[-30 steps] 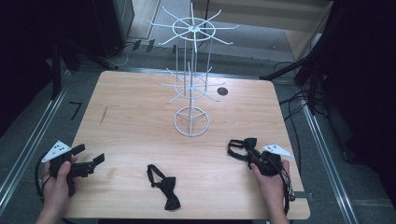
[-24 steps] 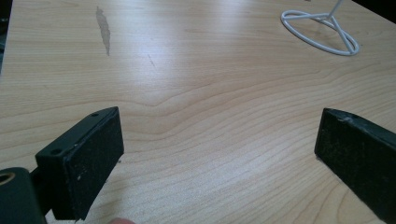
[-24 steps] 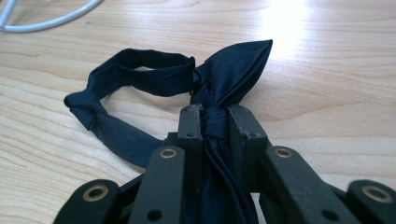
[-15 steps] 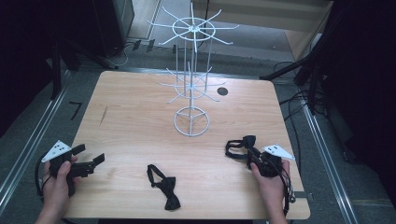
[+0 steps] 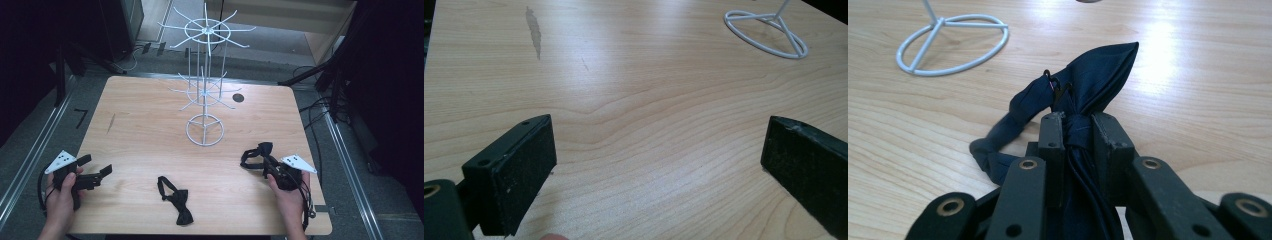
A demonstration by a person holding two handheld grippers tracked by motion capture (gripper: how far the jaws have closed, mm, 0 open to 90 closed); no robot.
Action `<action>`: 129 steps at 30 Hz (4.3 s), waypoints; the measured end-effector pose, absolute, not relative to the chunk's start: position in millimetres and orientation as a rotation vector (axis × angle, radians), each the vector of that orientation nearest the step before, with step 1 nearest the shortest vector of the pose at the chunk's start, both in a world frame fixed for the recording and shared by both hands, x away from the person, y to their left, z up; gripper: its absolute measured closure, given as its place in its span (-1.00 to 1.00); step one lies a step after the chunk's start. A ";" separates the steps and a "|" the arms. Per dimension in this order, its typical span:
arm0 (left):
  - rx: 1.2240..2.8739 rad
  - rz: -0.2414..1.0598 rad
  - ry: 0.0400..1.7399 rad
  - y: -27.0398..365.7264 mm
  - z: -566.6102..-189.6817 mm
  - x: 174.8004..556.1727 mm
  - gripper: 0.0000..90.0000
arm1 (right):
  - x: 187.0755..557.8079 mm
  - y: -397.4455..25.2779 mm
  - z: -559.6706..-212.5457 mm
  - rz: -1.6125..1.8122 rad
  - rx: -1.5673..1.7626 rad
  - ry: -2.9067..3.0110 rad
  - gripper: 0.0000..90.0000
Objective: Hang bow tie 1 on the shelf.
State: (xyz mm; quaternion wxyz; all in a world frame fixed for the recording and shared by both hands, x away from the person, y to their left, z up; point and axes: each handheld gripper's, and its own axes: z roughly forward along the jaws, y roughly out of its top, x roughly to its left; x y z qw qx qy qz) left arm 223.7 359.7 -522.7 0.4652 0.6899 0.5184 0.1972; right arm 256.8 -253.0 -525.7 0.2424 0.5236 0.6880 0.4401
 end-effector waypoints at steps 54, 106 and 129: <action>1.596 0.557 1.258 361.5 -522.3 219.4 -0.96 | 293.6 -210.0 -450.8 1.372 1.214 1.907 0.71; 1.643 0.565 1.450 358.5 -523.0 232.7 -0.96 | 288.4 -199.4 -375.8 1.571 1.050 1.891 0.71; 1.649 0.557 1.444 357.8 -523.2 232.3 -0.96 | 291.0 -190.3 -375.2 1.590 1.044 1.870 0.71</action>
